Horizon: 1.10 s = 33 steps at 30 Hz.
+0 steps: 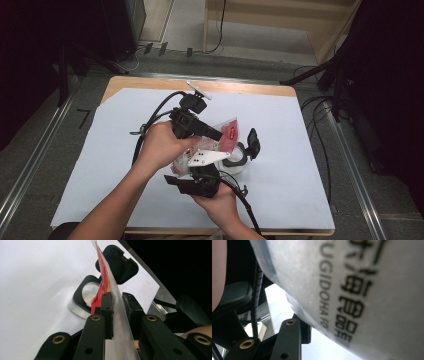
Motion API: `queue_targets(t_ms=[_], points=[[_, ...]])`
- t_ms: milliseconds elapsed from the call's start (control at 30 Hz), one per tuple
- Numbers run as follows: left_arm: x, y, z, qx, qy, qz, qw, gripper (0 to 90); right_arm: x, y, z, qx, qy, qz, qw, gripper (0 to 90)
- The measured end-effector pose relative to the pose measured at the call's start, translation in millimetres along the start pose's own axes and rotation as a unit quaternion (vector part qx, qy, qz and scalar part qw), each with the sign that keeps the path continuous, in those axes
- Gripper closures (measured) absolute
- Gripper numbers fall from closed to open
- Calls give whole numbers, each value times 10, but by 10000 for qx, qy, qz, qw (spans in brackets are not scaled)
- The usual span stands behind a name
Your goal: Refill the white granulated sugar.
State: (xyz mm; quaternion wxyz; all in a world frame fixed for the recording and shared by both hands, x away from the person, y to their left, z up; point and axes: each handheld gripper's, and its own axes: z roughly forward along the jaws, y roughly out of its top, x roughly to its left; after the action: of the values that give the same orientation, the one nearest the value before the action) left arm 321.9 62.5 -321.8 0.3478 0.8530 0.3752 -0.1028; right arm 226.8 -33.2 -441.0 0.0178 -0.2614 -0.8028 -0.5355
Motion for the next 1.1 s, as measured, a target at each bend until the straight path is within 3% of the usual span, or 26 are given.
queue_targets(t_ms=[1100], points=[[-12,-15,1,-45,64,74,9999,798,2,-4,0,34,18,-39,10000,638]])
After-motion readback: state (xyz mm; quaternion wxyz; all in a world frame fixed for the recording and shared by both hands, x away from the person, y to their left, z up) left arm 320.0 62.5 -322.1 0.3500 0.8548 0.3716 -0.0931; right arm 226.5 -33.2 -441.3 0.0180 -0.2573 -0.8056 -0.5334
